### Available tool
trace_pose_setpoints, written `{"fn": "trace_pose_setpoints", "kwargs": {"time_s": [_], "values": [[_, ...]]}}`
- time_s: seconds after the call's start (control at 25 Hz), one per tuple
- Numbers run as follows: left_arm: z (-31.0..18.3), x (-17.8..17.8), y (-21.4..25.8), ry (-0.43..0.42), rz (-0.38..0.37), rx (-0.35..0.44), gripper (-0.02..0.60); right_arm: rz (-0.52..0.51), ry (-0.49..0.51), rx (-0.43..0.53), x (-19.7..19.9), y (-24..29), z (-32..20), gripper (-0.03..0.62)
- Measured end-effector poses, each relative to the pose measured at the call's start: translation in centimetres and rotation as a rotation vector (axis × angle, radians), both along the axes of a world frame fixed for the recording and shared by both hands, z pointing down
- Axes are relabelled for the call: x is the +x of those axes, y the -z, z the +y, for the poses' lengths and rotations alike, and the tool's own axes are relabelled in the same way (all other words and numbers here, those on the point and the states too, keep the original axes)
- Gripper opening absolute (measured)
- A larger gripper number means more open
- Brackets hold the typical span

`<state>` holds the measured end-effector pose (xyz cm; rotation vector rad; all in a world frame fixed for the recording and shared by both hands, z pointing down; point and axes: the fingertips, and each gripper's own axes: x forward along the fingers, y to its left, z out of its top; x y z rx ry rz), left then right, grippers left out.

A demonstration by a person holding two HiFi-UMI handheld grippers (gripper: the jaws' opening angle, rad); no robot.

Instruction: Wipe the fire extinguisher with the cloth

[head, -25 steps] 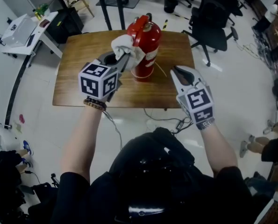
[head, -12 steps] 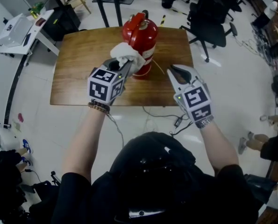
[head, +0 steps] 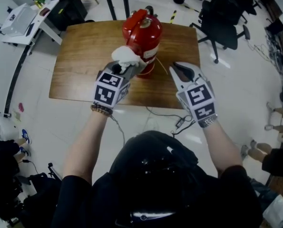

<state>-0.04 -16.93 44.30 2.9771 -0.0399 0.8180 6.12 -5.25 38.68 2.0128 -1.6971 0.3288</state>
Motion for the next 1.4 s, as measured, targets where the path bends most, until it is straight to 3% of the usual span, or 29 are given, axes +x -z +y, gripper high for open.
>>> {"fn": "trace_pose_setpoints", "kwargs": {"time_s": [0.36, 0.8, 1.4], "values": [[0.1, 0.0, -4.4, 0.076, -0.117, 0.049, 0.038, -0.039, 0.060, -0.009, 1.7, -1.7, -0.6, 0.043], [0.1, -0.5, -10.5, 0.160, -0.269, 0.044, 0.038, -0.059, 0.131, -0.057, 2.6, -3.8, -0.7, 0.043], [-0.7, -0.4, -15.7, 0.147, -0.379, 0.056, 0.038, -0.132, 0.163, -0.117, 1.0, -6.3, -2.6, 0.043]]}}
